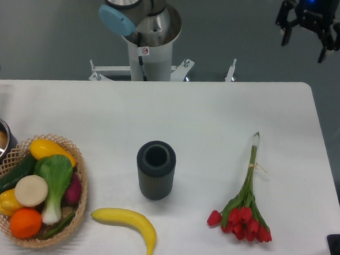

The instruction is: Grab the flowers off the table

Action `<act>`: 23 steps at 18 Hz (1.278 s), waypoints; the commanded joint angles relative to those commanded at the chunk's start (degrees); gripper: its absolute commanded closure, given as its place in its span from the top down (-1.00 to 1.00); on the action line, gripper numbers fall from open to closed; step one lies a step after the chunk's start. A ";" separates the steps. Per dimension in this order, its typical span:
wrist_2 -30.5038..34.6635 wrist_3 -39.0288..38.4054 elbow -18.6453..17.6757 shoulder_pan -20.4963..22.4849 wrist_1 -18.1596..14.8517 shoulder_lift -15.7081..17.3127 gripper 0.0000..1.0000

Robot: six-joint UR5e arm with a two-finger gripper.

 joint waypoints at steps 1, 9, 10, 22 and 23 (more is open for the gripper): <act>0.09 0.09 -0.09 0.00 0.52 0.00 1.00; -0.70 -5.00 -1.32 -0.88 2.20 0.18 1.00; -1.23 -6.66 -1.75 -0.88 2.37 0.35 1.00; -2.11 -32.69 -12.22 -9.14 24.08 -3.16 1.00; -2.11 -33.74 -12.22 -9.84 24.26 -3.95 1.00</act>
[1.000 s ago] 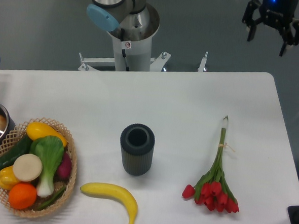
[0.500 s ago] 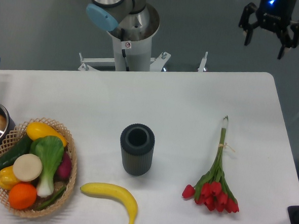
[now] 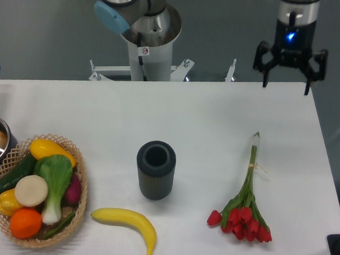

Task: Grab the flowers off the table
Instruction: 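Lower the open gripper toward the green stems of the red tulips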

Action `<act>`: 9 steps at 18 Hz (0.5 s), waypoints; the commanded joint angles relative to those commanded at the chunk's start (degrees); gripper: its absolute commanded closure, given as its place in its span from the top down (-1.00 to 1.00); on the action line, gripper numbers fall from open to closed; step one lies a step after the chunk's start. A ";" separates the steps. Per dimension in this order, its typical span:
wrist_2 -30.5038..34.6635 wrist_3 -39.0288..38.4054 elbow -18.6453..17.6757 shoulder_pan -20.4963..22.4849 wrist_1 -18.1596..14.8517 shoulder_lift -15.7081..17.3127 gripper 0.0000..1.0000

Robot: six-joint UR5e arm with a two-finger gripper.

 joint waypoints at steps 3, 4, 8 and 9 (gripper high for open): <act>0.00 -0.89 0.18 -2.54 1.75 -2.81 1.00; 0.00 -1.15 0.09 -3.51 3.06 -4.04 1.00; 0.18 -4.49 0.00 -3.87 6.68 -7.74 1.00; 0.18 -4.49 0.09 -3.87 6.68 -8.70 1.00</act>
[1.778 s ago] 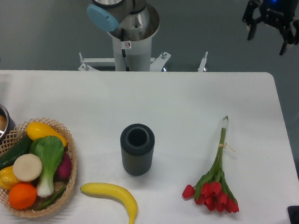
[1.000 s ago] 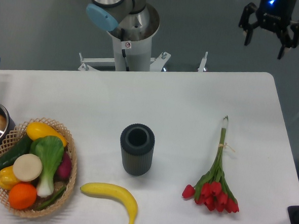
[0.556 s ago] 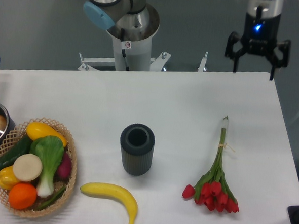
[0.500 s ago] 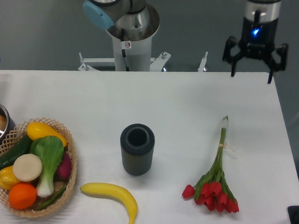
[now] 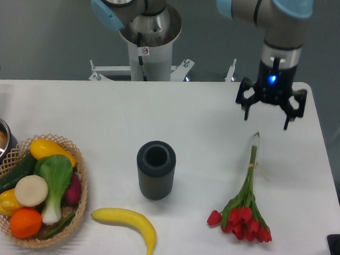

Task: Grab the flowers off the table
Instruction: 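Lower the open gripper toward the green stems of the red tulips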

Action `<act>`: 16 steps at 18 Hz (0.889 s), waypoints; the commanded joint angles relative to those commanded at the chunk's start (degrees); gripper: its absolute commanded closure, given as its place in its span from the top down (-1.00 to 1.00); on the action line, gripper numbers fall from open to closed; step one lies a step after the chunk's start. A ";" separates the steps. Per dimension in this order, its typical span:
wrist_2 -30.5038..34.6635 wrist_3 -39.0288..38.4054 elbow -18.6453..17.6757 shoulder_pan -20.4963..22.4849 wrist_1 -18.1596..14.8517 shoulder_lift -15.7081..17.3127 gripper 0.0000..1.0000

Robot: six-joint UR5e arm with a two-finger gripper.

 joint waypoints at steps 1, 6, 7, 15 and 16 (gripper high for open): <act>0.00 0.00 0.09 0.00 0.00 -0.97 1.00; 0.09 -0.09 0.97 -0.88 0.61 -5.10 1.00; 0.00 -0.09 0.97 -0.88 0.70 -5.54 1.00; 0.26 0.00 1.23 -2.46 0.70 -11.52 1.00; 0.52 0.00 1.23 -2.46 0.70 -12.05 1.00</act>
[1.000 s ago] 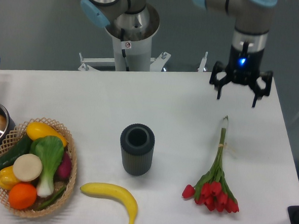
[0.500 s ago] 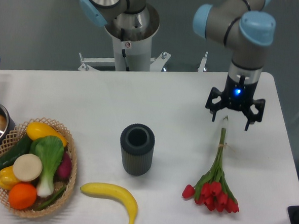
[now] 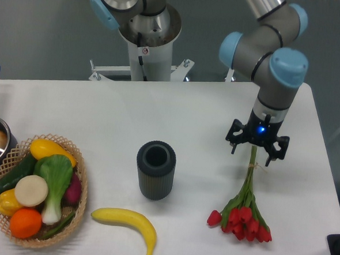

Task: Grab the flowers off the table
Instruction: 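Lower the open gripper toward the green stems of the red tulips, then close the gripper around the tulip stems above the blooms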

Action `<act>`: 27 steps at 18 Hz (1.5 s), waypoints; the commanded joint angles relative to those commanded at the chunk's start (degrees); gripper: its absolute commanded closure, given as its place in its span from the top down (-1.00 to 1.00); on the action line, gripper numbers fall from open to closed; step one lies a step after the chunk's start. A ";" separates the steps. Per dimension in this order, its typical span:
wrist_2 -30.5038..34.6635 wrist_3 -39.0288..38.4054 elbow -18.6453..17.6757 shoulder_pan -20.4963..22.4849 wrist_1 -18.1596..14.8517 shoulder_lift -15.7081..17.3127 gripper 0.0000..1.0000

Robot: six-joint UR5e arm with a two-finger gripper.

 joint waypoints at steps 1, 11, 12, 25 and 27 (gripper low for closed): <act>0.09 0.00 0.00 0.00 0.00 -0.44 1.00; 0.00 -0.18 3.95 -0.53 0.09 -5.10 1.00; -0.08 -0.18 4.13 -0.53 0.17 -5.28 1.00; 0.00 -0.09 5.27 -1.41 0.62 -8.00 1.00; 0.00 -0.09 5.36 -1.41 0.62 -8.09 0.99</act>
